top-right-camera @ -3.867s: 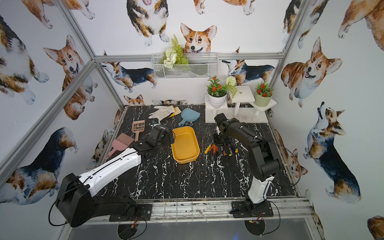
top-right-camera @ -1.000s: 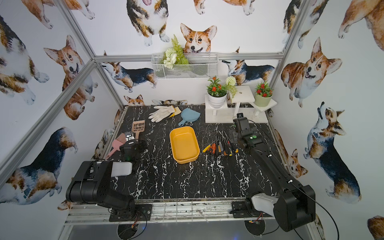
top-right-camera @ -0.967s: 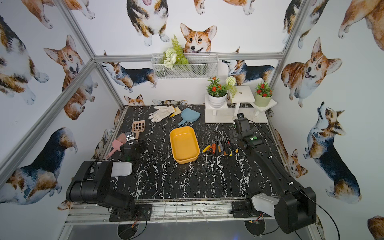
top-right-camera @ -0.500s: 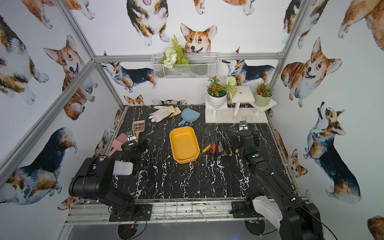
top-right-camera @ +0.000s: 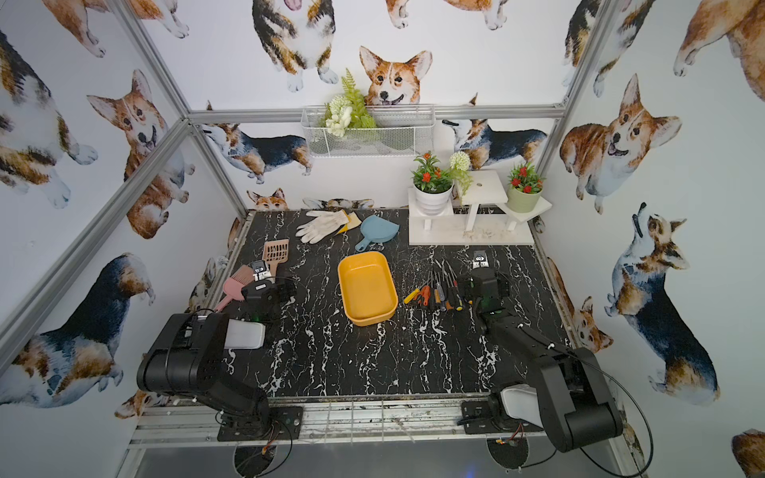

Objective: Take out the screwdriver from the storage box
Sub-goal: Reset both arms

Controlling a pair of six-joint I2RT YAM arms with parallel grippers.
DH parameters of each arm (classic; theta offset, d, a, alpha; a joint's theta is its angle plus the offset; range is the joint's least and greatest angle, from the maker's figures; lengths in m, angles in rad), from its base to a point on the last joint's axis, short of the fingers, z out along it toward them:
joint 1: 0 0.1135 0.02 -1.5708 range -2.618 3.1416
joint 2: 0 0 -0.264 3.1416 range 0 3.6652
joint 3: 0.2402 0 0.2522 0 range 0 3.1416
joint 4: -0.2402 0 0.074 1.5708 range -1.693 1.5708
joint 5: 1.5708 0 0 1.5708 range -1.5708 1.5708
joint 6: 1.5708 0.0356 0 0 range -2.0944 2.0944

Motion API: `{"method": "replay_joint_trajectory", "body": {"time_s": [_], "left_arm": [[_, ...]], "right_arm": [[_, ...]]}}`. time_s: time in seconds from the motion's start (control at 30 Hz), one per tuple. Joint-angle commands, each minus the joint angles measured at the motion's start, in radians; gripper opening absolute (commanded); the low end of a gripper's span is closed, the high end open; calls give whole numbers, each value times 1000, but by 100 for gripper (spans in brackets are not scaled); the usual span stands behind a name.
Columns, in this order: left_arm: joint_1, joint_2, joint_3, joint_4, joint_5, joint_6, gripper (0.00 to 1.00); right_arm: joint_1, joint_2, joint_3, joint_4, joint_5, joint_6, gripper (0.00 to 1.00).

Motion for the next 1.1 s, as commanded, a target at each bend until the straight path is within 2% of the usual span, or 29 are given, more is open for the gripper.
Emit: {"method": "replay_joint_trajectory", "body": {"time_s": [0.0, 0.17, 0.27, 0.43, 0.53, 0.57, 0.7, 0.77, 0.87, 1.07], "left_arm": [[0, -2, 3, 28, 5, 2, 100], [0, -1, 3, 28, 5, 2, 100], [0, -1, 3, 28, 4, 2, 100], [0, -1, 5, 28, 3, 3, 100], [0, -1, 3, 28, 5, 3, 100], [0, -1, 3, 28, 4, 2, 100], [0, -1, 3, 28, 5, 3, 100], [0, -1, 3, 27, 5, 2, 100], [1, -1, 2, 28, 6, 4, 100], [0, -1, 3, 28, 5, 3, 100]], "right_arm": [[-4, 54, -20, 198, -5, -18, 100], [-15, 151, -64, 362, 3, -32, 100], [-34, 128, -83, 358, -23, -7, 100], [-174, 120, -199, 534, -174, 114, 100], [-224, 185, -247, 686, -157, 176, 99], [-227, 186, -244, 677, -161, 177, 100], [-227, 172, -132, 444, -157, 189, 100], [-212, 192, -142, 494, -135, 165, 100], [-212, 171, -131, 439, -137, 172, 100], [-211, 177, -139, 467, -135, 169, 99]]}}
